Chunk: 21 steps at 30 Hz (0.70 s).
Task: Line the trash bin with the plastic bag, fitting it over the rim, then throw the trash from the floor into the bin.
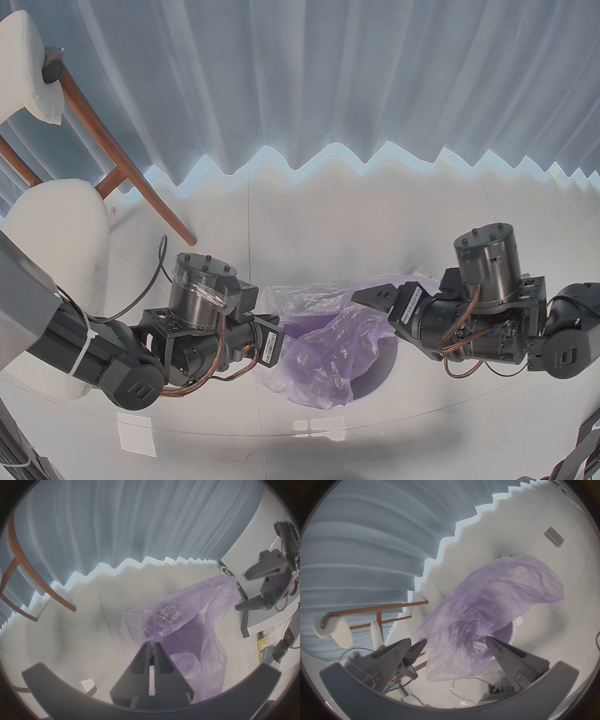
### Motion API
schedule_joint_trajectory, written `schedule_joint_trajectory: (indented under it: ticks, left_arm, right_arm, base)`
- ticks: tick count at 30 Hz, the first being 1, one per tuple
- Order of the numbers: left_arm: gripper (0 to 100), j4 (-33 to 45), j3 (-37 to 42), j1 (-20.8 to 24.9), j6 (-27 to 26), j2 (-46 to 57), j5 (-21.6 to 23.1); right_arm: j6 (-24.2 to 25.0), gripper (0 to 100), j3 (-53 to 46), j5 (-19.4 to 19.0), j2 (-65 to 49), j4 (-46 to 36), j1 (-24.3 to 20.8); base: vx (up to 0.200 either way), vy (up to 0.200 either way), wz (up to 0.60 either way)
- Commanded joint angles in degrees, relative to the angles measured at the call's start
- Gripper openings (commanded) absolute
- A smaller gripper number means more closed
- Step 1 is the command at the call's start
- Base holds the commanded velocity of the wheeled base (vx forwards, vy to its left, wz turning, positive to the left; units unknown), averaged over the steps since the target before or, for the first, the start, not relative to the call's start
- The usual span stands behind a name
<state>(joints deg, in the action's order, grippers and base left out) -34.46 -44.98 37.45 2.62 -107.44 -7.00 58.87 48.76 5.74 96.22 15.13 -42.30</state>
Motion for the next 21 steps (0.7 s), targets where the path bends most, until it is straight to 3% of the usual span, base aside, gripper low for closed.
schedule_joint_trajectory:
  ticks: [1,8,21]
  left_arm:
    - [0,0.01,0.07,0.87,0.02,-0.23,-0.39]
    - [0,0.01,-0.02,0.87,0.72,-0.41,-0.39]
    - [0,0.01,0.25,0.87,0.89,-0.14,-0.39]
  right_arm:
    - [-4.64,100,1.95,1.90,8.02,0.69,0.29]
    - [-7.89,100,3.36,2.61,10.74,0.87,0.55]
    - [-8.86,100,7.40,2.87,14.35,0.96,0.82]
  base:
    - [0.000,0.000,0.00]
    - [0.000,0.000,0.00]
    - [0.000,0.000,0.00]
